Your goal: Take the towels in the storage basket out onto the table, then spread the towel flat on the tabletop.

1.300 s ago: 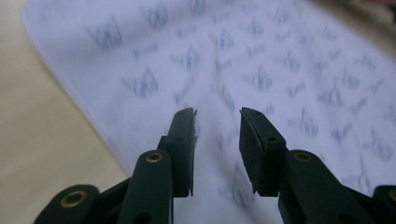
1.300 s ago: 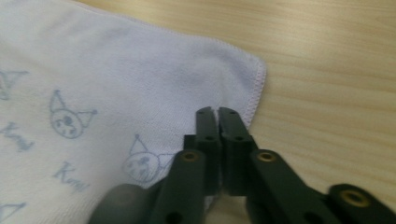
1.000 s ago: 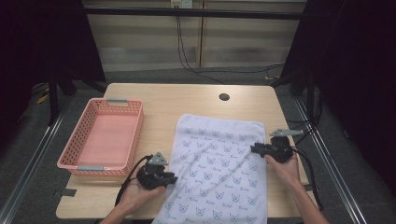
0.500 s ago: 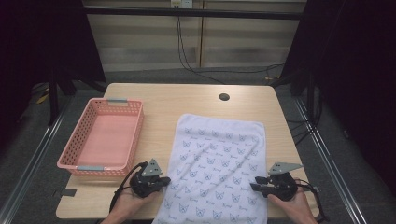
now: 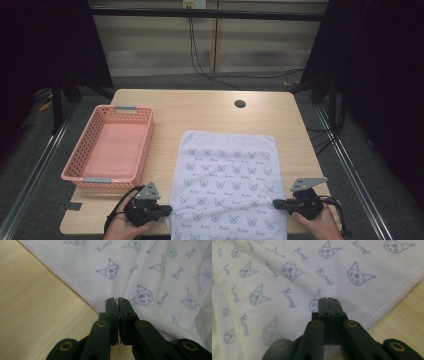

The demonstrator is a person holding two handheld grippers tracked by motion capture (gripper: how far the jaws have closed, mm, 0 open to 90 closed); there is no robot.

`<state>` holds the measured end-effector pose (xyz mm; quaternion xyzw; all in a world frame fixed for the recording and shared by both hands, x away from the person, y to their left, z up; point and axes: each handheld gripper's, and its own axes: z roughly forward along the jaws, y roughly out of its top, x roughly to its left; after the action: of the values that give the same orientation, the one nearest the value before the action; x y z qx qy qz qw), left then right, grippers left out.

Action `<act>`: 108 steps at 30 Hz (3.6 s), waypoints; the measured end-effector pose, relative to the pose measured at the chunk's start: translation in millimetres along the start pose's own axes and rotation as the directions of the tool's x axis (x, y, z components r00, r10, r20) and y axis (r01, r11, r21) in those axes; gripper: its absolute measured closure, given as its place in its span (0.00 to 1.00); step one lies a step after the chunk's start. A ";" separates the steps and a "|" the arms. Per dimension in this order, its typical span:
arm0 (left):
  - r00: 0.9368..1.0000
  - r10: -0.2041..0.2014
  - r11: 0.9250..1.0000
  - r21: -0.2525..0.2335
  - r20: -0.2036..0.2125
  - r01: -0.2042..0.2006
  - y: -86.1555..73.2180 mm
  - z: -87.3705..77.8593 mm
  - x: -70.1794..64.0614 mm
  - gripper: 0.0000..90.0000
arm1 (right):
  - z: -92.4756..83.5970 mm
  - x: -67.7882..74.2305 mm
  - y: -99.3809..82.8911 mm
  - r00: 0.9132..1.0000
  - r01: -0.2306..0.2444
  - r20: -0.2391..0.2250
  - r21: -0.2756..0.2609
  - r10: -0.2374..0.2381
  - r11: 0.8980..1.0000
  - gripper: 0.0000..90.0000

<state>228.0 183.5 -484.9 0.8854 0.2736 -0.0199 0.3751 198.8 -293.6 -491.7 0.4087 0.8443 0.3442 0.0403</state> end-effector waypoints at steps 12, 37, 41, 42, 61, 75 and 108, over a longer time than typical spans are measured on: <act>0.999 -0.040 0.989 -0.144 -0.005 0.039 71.5 33.6 26.7 0.67 | 3.5 -16.3 38.1 0.999 -0.022 0.021 -0.170 0.026 0.985 0.70; 0.997 -0.020 0.998 -0.053 -0.071 0.016 58.0 61.0 35.6 0.97 | 33.8 -35.5 43.8 0.998 0.003 0.068 -0.070 0.002 0.998 0.98; 1.000 -0.006 1.000 -0.014 -0.010 0.006 44.5 52.0 13.9 0.95 | 19.8 -19.4 28.5 0.999 0.022 0.030 -0.016 -0.021 1.000 0.97; 1.000 -0.006 1.000 -0.014 -0.010 0.006 44.5 52.0 13.9 0.95 | 17.2 -15.2 24.4 1.000 0.020 0.009 -0.007 -0.020 1.000 0.97; 0.993 -0.093 0.988 -0.131 -0.069 0.084 63.5 34.3 33.6 0.60 | 15.8 -67.1 46.9 0.981 -0.062 0.178 -0.112 0.081 0.992 0.57; 0.982 -0.144 0.981 -0.146 -0.124 0.126 72.9 47.8 47.7 0.48 | 29.6 -66.3 47.5 0.993 -0.048 0.100 -0.090 0.057 0.995 0.95; 0.989 -0.131 0.982 -0.144 -0.064 0.120 80.5 63.3 65.0 0.96 | 6.5 -64.7 47.3 0.996 -0.093 -0.010 -0.196 0.093 0.976 0.95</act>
<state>334.3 125.6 -493.4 0.8382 0.3432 0.0081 0.4238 275.3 -316.2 -481.4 0.4417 0.7861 0.4275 0.0638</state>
